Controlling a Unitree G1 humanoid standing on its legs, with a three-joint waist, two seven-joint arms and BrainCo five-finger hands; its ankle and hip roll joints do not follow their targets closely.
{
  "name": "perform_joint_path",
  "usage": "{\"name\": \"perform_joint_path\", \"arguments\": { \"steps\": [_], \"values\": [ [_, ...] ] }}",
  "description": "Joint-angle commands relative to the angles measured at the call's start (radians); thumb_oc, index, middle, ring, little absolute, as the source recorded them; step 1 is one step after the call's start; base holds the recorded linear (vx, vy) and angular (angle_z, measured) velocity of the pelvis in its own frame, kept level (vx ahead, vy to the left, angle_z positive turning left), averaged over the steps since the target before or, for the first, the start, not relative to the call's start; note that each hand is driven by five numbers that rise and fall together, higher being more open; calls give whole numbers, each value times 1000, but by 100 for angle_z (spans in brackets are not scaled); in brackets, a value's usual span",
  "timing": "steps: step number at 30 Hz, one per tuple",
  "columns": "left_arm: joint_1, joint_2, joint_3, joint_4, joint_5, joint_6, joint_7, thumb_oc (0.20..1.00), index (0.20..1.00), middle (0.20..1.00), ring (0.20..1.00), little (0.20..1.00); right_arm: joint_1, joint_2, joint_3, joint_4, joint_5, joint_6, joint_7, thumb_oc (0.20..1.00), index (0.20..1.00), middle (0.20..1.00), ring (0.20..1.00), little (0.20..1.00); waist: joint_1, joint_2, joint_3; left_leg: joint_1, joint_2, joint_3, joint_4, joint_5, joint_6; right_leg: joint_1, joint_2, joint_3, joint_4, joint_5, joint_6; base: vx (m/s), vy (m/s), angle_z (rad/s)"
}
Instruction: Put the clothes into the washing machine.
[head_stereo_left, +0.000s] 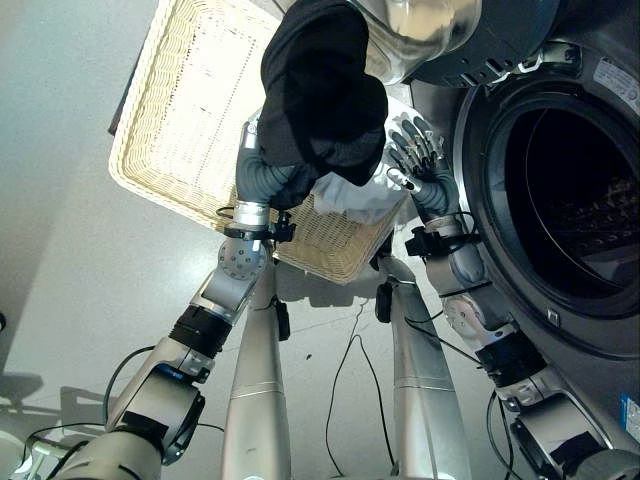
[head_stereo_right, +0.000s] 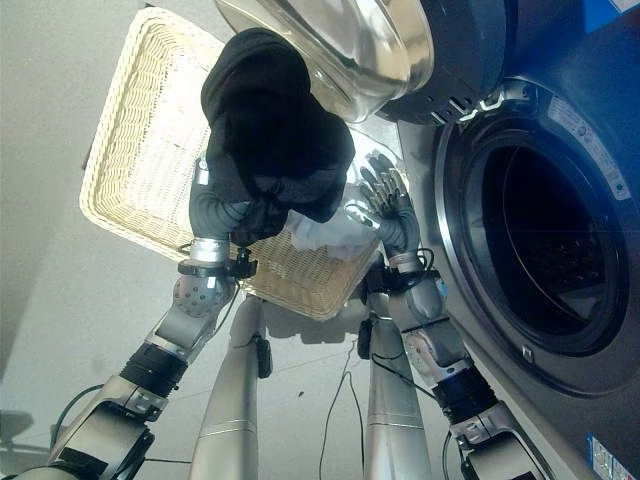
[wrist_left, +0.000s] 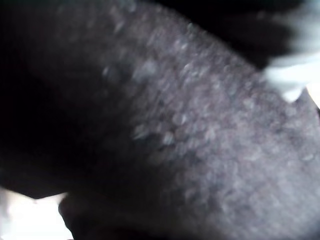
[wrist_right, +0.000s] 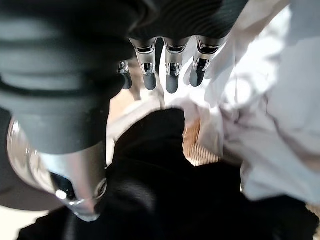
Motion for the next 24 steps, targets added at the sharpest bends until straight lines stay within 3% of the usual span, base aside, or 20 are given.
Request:
{"name": "perform_joint_path", "arguments": {
  "steps": [1,9,18,19,24],
  "values": [
    [-27,-15,17,-119,-4,-106,-66,200,200,200,200,200,33,0,10,-131,47,-4,85,1000,1000,1000,1000,1000,-4,0,-18,-12,-112,-11,90,-72,55,95,71,-79,-307,250,55,-5,-23,5],
    [-34,-2,-4,-197,-8,-51,-157,200,200,200,200,200,7,-15,38,-187,116,17,171,1000,1000,1000,1000,1000,4,0,-18,-9,-117,-17,95,-70,57,100,67,-88,-305,252,56,0,-4,0],
    [-79,33,-48,-194,59,23,-139,200,200,200,200,200,-65,-10,65,-242,243,-1,296,1000,1000,1000,1000,1000,12,0,-18,-8,-121,-24,102,-71,56,105,62,-97,-311,256,59,1,-23,4],
    [-95,45,-65,-189,116,42,-116,200,200,200,200,200,-80,-1,78,-266,297,13,323,1000,1000,1000,1000,1000,14,1,-18,-13,-122,-24,107,-70,56,101,60,-99,-311,258,58,8,0,5],
    [-112,64,-83,-179,173,62,-105,200,200,200,200,200,-94,5,86,-285,350,9,349,1000,1000,1000,1000,1000,15,1,-18,-11,-122,-22,104,-68,57,102,61,-101,-313,259,58,2,2,3]
  ]
}}
